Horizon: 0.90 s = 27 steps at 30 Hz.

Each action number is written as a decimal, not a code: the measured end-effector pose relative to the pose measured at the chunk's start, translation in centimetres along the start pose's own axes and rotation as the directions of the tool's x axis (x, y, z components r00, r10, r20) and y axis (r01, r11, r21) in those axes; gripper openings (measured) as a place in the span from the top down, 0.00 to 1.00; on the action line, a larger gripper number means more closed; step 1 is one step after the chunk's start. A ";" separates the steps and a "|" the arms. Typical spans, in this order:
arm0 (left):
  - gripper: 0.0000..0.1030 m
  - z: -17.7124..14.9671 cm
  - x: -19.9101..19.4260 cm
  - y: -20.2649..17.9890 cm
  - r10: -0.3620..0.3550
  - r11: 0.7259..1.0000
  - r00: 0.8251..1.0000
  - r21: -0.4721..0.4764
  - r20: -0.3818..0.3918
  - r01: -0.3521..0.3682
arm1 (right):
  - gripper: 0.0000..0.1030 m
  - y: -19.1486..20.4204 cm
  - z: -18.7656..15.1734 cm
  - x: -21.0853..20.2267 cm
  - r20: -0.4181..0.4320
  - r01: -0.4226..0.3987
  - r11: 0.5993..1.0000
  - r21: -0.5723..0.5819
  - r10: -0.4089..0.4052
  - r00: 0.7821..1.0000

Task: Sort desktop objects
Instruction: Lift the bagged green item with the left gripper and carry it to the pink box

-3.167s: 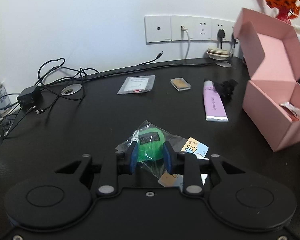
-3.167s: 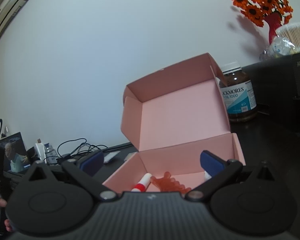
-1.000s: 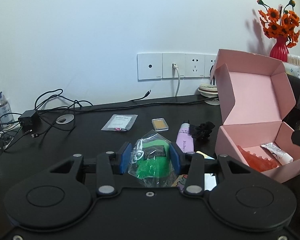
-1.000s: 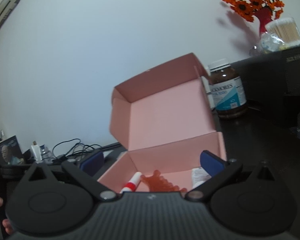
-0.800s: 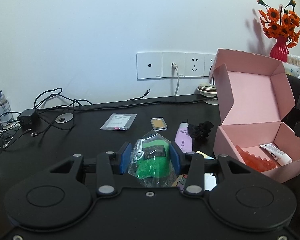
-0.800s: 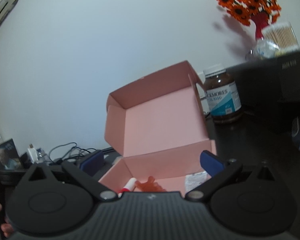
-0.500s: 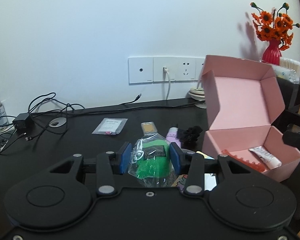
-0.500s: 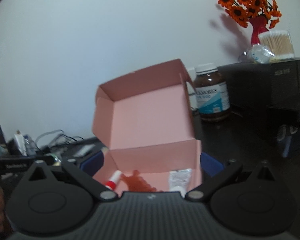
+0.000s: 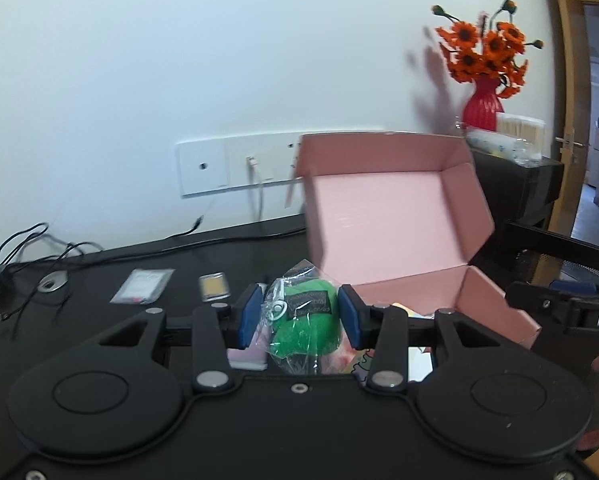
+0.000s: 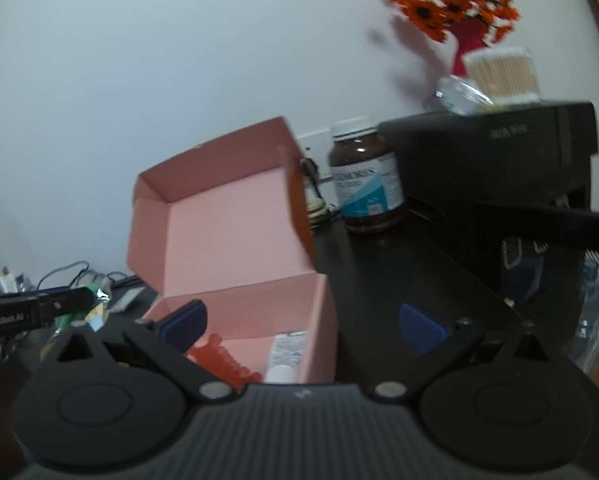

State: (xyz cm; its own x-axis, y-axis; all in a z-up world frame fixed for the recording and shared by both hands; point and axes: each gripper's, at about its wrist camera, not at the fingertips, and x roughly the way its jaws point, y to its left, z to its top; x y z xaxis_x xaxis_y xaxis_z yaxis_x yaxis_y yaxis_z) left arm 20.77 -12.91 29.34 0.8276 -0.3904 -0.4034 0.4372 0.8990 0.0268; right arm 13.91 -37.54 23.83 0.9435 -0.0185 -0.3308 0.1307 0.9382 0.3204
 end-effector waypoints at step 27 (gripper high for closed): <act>0.58 -1.3 9.2 -7.9 0.046 0.997 0.979 0.074 -0.198 -0.032 | 0.01 -2.0 -1.1 -0.5 0.008 -0.006 0.994 0.110 0.006 1.000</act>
State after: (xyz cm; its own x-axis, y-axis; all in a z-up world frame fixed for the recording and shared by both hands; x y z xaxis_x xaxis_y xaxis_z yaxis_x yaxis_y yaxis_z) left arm 24.52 -23.33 24.20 0.7610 -0.3014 -0.5745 0.4350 0.8940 0.1072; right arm 12.87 -39.04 22.38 0.9465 -0.0158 -0.3222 0.1572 0.8947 0.4180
